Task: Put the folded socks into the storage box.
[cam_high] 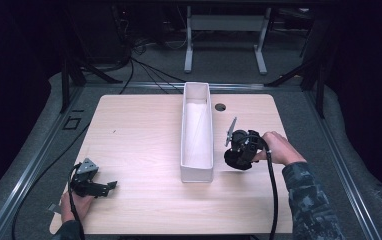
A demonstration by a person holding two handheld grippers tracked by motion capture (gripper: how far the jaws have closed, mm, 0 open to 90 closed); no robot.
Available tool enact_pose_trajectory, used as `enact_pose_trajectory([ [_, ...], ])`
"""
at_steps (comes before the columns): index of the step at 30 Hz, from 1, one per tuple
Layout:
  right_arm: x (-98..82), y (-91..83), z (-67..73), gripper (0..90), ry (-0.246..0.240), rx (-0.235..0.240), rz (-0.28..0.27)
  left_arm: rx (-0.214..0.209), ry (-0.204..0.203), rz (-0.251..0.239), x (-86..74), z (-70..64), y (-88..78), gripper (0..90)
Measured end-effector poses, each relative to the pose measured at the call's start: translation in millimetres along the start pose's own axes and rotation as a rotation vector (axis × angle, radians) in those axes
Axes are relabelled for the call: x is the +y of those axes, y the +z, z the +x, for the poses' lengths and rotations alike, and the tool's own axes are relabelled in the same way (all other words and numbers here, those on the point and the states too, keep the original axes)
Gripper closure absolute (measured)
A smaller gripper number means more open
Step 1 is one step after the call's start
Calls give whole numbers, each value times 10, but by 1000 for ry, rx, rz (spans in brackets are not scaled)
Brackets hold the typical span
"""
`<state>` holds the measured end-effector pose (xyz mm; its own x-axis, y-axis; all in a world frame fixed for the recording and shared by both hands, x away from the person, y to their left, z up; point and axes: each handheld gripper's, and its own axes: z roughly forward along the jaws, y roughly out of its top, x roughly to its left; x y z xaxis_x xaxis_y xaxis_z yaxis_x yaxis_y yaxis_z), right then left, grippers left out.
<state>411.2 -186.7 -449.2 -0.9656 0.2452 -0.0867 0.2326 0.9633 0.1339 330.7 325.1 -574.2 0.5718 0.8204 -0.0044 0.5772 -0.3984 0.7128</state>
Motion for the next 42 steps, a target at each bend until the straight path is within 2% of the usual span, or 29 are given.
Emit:
enact_pose_trajectory([
  [10, -19, -142, -25, 645, 21, 17, 25, 0, 0, 0, 1, 2, 2, 3],
  [22, -26, -280, -59, 642, 45, 21, 23, 0, 0, 0, 1, 2, 1, 4],
  [33, 101, -442, -75, 642, 24, 27, 36, 0, 0, 0, 1, 1, 1, 3],
  [42, 150, -591, -76, 642, 19, 10, 24, 0, 0, 0, 1, 1, 1, 4],
])
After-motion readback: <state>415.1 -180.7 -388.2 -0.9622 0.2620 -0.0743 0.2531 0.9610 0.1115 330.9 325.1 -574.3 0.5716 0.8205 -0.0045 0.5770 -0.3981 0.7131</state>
